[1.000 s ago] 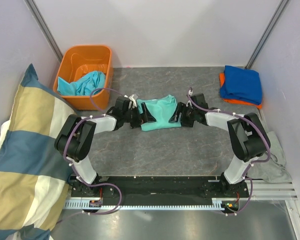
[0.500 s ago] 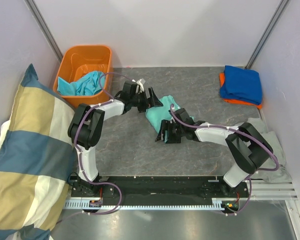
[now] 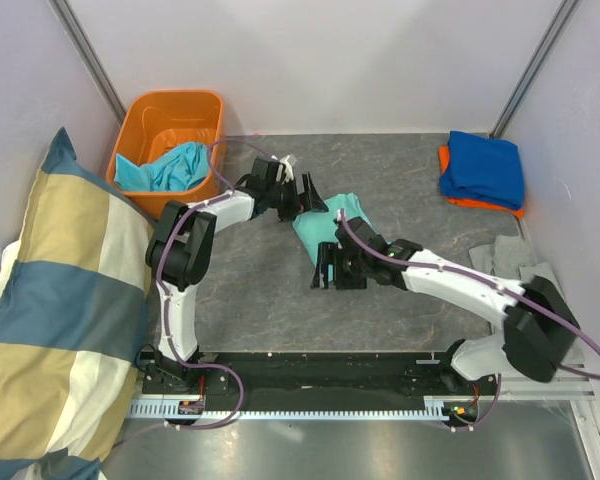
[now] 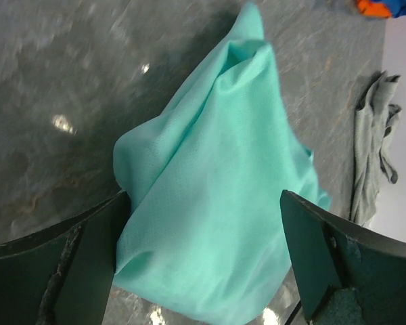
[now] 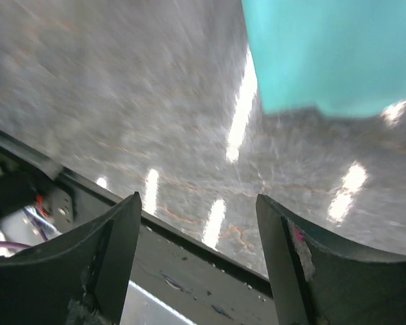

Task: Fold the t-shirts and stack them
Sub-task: Fold the tshirt

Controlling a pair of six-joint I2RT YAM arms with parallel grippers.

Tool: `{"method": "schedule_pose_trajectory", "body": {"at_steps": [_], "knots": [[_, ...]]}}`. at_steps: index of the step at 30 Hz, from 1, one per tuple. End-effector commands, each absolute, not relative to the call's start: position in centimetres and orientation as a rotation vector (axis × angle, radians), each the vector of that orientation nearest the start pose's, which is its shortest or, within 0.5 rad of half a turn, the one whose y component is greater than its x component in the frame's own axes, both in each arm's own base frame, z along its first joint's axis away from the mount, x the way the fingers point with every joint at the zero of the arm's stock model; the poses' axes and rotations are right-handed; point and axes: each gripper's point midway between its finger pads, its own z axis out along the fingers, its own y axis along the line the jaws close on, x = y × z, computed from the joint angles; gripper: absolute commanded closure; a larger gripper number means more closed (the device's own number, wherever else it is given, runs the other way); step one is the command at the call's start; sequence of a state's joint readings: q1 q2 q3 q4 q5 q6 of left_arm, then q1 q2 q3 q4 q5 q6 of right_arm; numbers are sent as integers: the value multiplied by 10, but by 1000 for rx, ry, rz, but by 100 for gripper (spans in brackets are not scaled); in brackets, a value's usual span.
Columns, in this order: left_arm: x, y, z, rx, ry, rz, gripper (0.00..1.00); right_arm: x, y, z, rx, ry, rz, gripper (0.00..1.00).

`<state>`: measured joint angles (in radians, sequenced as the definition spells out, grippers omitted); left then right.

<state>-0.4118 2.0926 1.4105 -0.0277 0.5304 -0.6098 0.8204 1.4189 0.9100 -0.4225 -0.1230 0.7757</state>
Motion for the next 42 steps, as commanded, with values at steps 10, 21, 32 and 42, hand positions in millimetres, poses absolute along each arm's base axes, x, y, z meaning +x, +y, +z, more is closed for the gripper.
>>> {"method": "schedule_pose_trajectory", "body": {"at_steps": [10, 21, 32, 42], "knots": [[361, -245, 100, 0, 2389, -896, 0, 329, 199, 181, 0, 2267, 186, 14], [313, -211, 132, -33, 2357, -819, 0, 447, 175, 149, 158, 2211, 141, 13], [250, -253, 92, -27, 2389, -981, 0, 486, 144, 74, 233, 2338, -124, 12], [276, -290, 57, 4, 2461, -950, 0, 452, 110, 39, 245, 2434, -357, 10]]}}
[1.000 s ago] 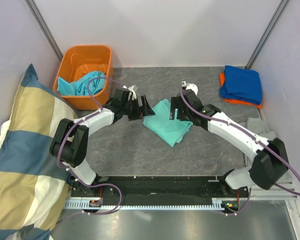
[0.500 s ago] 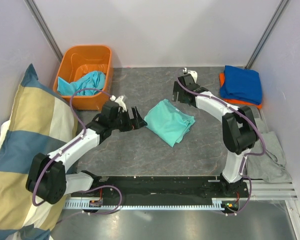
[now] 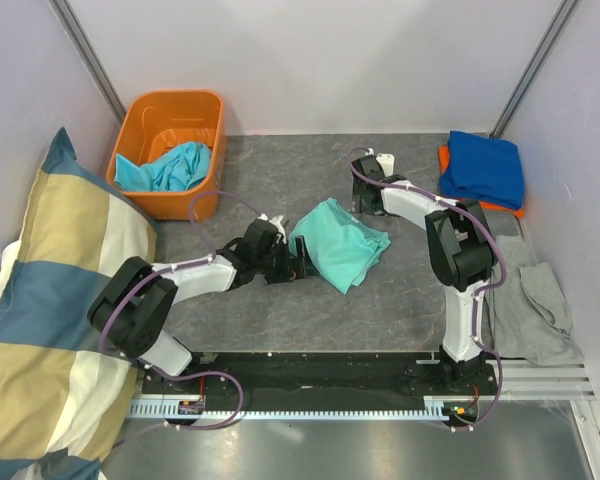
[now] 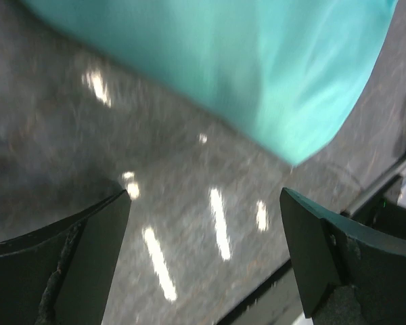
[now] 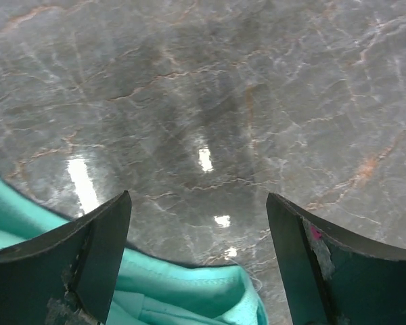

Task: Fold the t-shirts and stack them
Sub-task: Fold the tshirt

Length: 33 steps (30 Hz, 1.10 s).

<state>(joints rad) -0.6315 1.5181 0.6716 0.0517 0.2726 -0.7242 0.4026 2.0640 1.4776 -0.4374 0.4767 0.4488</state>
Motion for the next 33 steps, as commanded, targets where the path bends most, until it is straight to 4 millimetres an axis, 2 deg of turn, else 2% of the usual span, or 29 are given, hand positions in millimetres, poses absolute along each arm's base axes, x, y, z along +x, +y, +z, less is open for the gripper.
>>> {"method": "schedule_pose_trajectory", "body": {"at_steps": [1, 3, 4, 6, 8, 10, 11, 17, 21, 25, 27, 29, 31, 33], "knots": [[278, -292, 53, 7, 2467, -945, 0, 449, 110, 40, 244, 2436, -355, 10], [288, -299, 55, 12, 2454, -953, 0, 438, 109, 32, 235, 2470, -349, 10], [289, -300, 46, 11, 2477, -946, 0, 434, 109, 33, 236, 2477, -336, 10], [298, -309, 49, 14, 2462, -968, 0, 420, 109, 22, 230, 2519, -320, 10], [302, -315, 40, 11, 2478, -973, 0, 411, 111, 22, 230, 2533, -298, 11], [311, -322, 44, 15, 2465, -990, 0, 395, 112, 17, 214, 2560, -277, 11], [313, -324, 38, 11, 2476, -986, 0, 386, 111, 11, 212, 2577, -279, 11], [332, -328, 43, 18, 2461, -971, 0, 349, 125, 7, 165, 2627, -197, 11], [340, -321, 47, 26, 2453, -938, 0, 327, 140, 12, 154, 2636, -122, 12], [348, -305, 48, 18, 2460, -890, 0, 295, 158, 12, 118, 2676, -82, 12], [350, -298, 51, 25, 2455, -872, 0, 277, 159, 11, 108, 2691, -86, 12], [351, -290, 49, 26, 2461, -847, 0, 264, 151, 8, 165, 2700, -108, 12], [351, -284, 53, 26, 2458, -834, 0, 261, 141, 19, 222, 2662, -134, 11], [347, -281, 53, 34, 2468, -821, 0, 268, 129, 41, 257, 2576, -177, 11]]}}
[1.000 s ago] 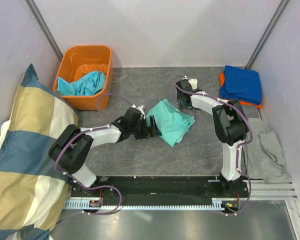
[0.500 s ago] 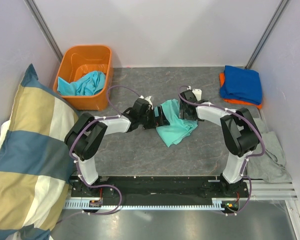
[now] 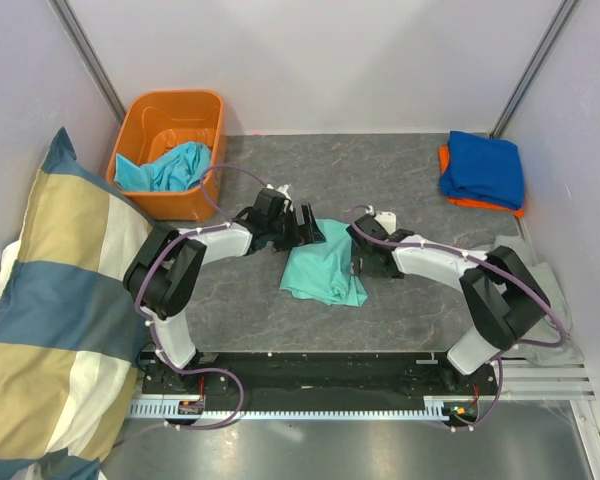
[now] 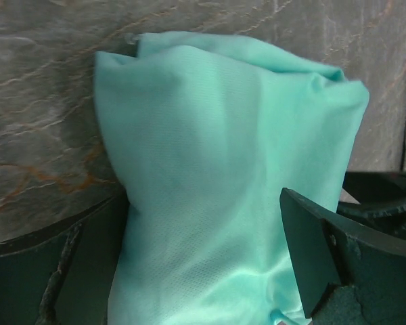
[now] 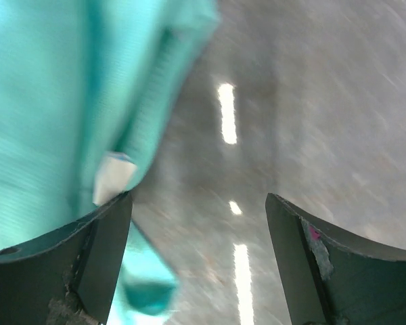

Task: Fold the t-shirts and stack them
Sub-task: Fold the tshirt

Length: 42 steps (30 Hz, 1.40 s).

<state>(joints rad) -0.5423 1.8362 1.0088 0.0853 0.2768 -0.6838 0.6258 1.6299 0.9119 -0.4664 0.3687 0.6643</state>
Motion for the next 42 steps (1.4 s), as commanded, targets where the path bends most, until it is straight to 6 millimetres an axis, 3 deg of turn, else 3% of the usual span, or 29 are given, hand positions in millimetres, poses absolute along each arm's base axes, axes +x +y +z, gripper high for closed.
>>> {"method": "schedule_pose_trajectory", "body": {"at_steps": [1, 5, 7, 10, 16, 19, 26, 31, 34, 38, 42], "knots": [[347, -281, 60, 39, 2451, -830, 0, 267, 123, 49, 265, 2558, -209, 11], [338, -277, 68, 45, 2440, -842, 0, 286, 119, 109, 297, 2400, -172, 11], [333, -275, 67, 49, 2444, -842, 0, 293, 123, 128, 291, 2368, -134, 11], [325, -273, 65, 54, 2452, -841, 0, 296, 139, 140, 245, 2375, -38, 11], [305, -264, 42, 65, 2536, -744, 0, 303, 168, 145, 172, 2373, 140, 11], [301, -261, 47, 56, 2520, -744, 0, 303, 183, 149, 131, 2361, 247, 11], [310, -254, 90, 78, 2424, -706, 0, 299, 188, 150, 122, 2365, 295, 11], [318, -260, 139, 114, 2303, -760, 0, 298, 187, 159, 126, 2339, 317, 11], [321, -270, 156, 144, 2262, -819, 0, 298, 185, 159, 135, 2333, 308, 11], [322, -285, 149, 170, 2271, -906, 0, 297, 184, 157, 140, 2338, 303, 11], [324, -294, 122, 156, 2303, -942, 0, 296, 182, 157, 141, 2335, 293, 11]]}}
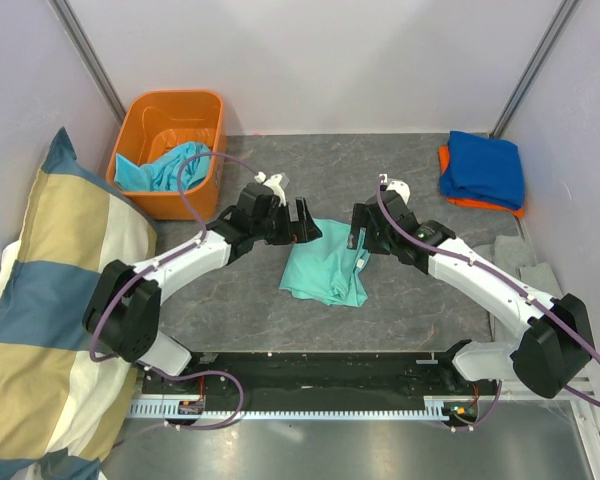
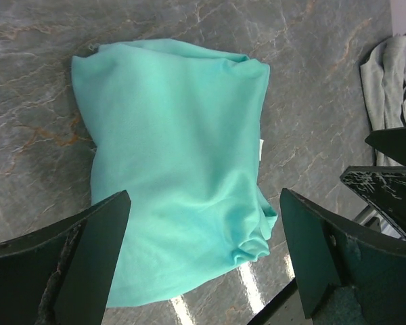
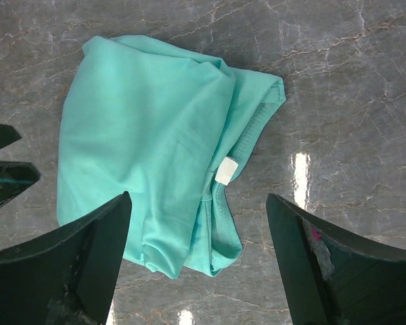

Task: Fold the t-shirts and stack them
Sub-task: Fold the tshirt

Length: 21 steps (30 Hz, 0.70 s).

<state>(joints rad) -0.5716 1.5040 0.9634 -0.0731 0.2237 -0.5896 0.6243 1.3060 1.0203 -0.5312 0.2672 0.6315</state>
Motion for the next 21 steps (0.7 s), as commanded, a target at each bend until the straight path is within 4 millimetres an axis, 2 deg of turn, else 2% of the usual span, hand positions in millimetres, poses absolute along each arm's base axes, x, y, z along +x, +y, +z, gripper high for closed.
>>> {"method": "schedule_pose_trajectory", "body": {"at_steps": [1, 2, 3, 4, 6, 7, 14, 17, 21], "knots": [[325, -298, 120, 157, 2294, -974, 0, 296, 181, 157, 142, 2334, 290, 11], [325, -300, 115, 154, 2297, -988, 0, 296, 181, 157, 141, 2333, 287, 11], [320, -302, 98, 146, 2338, -1009, 0, 295, 180, 155, 137, 2339, 281, 11], [322, -307, 97, 150, 2316, -1037, 0, 296, 180, 154, 139, 2341, 279, 11], [315, -310, 77, 134, 2362, -1080, 0, 295, 179, 151, 137, 2349, 272, 11], [316, -313, 74, 134, 2355, -1097, 0, 294, 180, 150, 137, 2352, 276, 11], [304, -304, 28, 85, 2468, -1048, 0, 293, 186, 152, 137, 2359, 323, 10], [297, -300, 15, 73, 2506, -1035, 0, 293, 204, 153, 100, 2366, 419, 11], [293, -298, 7, 54, 2524, -1034, 0, 291, 233, 152, 28, 2369, 599, 11]]}}
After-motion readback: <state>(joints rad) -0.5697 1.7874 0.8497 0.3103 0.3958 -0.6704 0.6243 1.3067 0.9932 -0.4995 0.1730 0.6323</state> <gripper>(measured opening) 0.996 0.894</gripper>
